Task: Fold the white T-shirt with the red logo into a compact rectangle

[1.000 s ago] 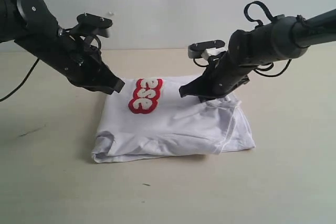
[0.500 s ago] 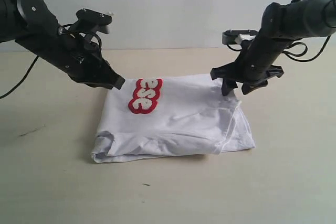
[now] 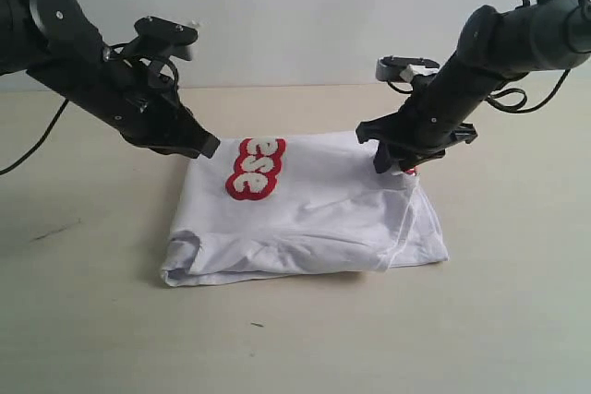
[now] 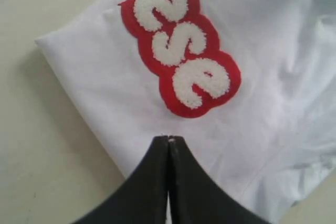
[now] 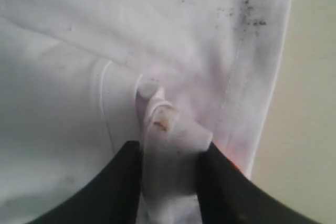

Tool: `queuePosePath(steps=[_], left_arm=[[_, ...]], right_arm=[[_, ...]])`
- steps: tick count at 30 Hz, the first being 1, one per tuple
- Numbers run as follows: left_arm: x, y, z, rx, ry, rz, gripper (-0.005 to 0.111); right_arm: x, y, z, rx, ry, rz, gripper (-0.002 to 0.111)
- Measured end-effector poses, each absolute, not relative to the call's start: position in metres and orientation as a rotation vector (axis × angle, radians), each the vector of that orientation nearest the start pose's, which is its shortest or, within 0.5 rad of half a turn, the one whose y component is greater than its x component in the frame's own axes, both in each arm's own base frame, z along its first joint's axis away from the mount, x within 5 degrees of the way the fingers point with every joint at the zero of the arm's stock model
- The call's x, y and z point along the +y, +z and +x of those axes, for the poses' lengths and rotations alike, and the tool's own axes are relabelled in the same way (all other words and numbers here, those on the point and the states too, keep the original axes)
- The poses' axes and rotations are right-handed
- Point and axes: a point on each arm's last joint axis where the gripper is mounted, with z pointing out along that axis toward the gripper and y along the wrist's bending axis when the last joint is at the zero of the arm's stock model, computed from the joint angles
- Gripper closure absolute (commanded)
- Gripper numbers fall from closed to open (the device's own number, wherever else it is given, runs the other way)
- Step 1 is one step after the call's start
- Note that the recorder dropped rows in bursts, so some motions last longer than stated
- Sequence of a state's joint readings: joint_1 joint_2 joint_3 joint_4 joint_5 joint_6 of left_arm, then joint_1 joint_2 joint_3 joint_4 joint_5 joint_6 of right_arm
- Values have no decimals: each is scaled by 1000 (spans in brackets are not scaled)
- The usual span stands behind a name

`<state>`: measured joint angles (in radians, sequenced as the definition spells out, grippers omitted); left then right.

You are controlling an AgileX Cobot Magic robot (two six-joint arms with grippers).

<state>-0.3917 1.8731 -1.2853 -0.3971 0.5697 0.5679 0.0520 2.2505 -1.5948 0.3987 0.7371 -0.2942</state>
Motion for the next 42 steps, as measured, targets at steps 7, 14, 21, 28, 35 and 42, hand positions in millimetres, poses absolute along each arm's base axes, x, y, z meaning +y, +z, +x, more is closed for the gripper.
queuePosePath(steps=[7, 14, 21, 28, 35, 42], left_arm=[[-169, 203, 359, 2466, -337, 872, 107], [-169, 203, 359, 2466, -339, 870, 107], [-169, 203, 359, 2466, -339, 870, 107], [-169, 201, 354, 2508, -359, 898, 107], [-168, 212, 351, 2488, -361, 898, 107], [-161, 223, 334, 2474, -359, 894, 107]], right_arm=[[46, 112, 458, 2801, 362, -122, 108], [43, 150, 472, 2573, 281, -108, 108], [45, 152, 476, 2515, 240, -160, 90], [42, 151, 478, 2499, 182, -163, 78], [40, 186, 470, 2475, 155, -176, 108], [39, 230, 445, 2413, 155, -161, 108]])
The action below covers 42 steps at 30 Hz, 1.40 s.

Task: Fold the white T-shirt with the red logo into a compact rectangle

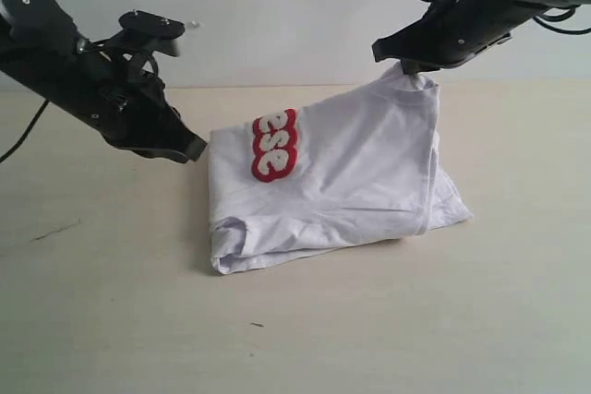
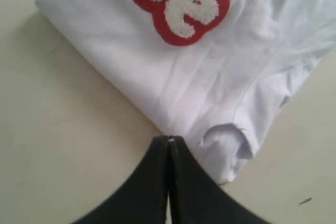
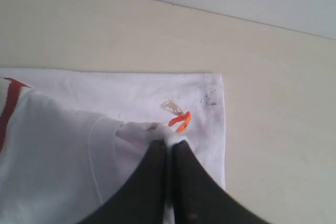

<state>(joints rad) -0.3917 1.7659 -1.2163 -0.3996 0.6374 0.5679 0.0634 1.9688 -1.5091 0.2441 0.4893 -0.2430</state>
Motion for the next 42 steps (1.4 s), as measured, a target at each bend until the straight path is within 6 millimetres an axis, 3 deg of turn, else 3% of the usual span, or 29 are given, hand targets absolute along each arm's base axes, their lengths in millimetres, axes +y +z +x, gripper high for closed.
queuePosePath(steps=[2, 6, 11, 14, 17, 18, 22, 28, 31, 35, 42], left_arm=[[-158, 228, 327, 2464, -357, 890, 107], [-153, 238, 317, 2440, -356, 885, 107], [-151, 247, 312, 2415, -354, 879, 107], [-152, 248, 314, 2401, -347, 869, 107], [-151, 248, 315, 2386, -340, 857, 107], [-151, 248, 315, 2386, -340, 857, 107], [-147, 257, 306, 2349, -331, 841, 107], [-130, 289, 273, 2184, -308, 741, 107], [-122, 300, 257, 2119, -311, 687, 107], [-106, 317, 222, 2001, -364, 546, 107], [-86, 337, 173, 1851, -407, 464, 107]], right_arm=[[38, 237, 437, 2405, 153, -162, 104], [37, 242, 432, 2408, 127, -190, 84], [24, 221, 446, 2383, -55, -110, 72], [20, 209, 451, 2414, -121, -114, 75], [17, 202, 453, 2450, -157, -117, 103], [17, 202, 452, 2461, -160, -114, 108], [16, 206, 443, 2484, -169, -109, 108], [20, 255, 392, 2250, -33, -57, 108], [21, 269, 370, 2177, 19, -21, 108], [20, 294, 317, 2026, 95, 37, 108], [16, 328, 254, 1859, 168, 108, 108]])
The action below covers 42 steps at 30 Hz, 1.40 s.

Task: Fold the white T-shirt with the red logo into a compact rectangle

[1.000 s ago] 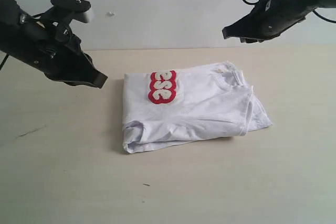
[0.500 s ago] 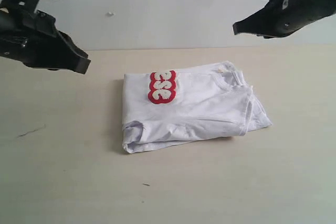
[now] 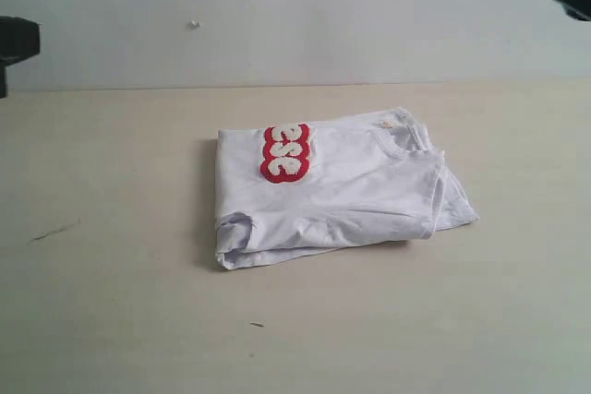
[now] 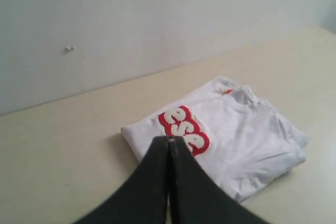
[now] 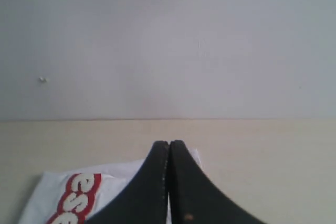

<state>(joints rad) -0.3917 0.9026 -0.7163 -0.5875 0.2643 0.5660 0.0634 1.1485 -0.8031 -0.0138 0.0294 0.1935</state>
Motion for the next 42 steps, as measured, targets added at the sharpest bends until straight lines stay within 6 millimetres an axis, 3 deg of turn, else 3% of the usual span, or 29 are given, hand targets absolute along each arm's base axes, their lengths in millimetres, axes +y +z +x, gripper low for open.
queuePosePath(steps=[12, 18, 27, 38, 42], left_arm=[[-43, 350, 85, 1492, -474, 267, 107], [-38, 350, 58, 1450, -524, 319, 107], [-36, 351, 48, 1423, -534, 332, 107], [-36, 351, 47, 1421, -534, 332, 107], [-30, 353, 37, 1373, -510, 309, 107]], right_arm=[[8, 379, 124, 1508, 216, 108, 108], [5, 393, 80, 1369, 226, 98, 108], [3, 399, 53, 1281, 234, 93, 108], [3, 399, 52, 1278, 237, 95, 108], [3, 399, 52, 1280, 237, 95, 108]])
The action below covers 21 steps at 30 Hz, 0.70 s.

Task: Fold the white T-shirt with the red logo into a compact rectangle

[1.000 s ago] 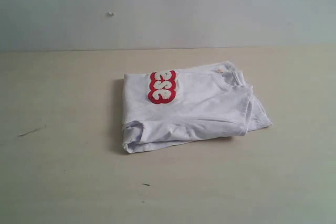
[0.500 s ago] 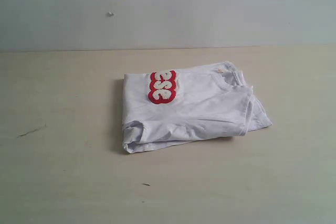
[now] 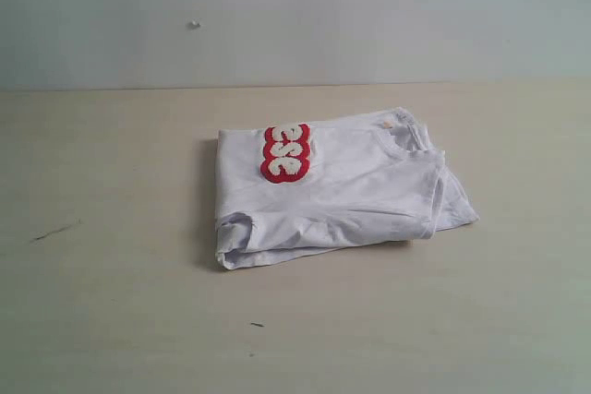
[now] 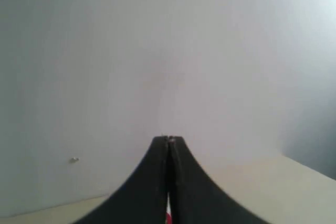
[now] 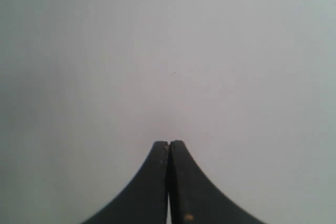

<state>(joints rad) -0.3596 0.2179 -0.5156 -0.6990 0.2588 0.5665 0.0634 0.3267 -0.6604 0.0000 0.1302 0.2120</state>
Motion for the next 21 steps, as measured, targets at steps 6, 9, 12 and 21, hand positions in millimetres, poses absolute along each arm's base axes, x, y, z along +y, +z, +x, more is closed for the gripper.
queuePosePath(steps=[6, 9, 12, 21], left_arm=[[-19, 356, 19, 1288, -377, 197, 107], [-16, 357, 10, 1244, -290, 135, 107], [-15, 357, -1, 1196, -230, 97, 107], [-15, 357, -5, 1177, -173, 61, 107]], right_arm=[[3, 399, 52, 1282, 237, 95, 108], [3, 399, 52, 1282, 237, 95, 108], [3, 399, 52, 1282, 237, 95, 108], [3, 399, 52, 1282, 237, 95, 108]])
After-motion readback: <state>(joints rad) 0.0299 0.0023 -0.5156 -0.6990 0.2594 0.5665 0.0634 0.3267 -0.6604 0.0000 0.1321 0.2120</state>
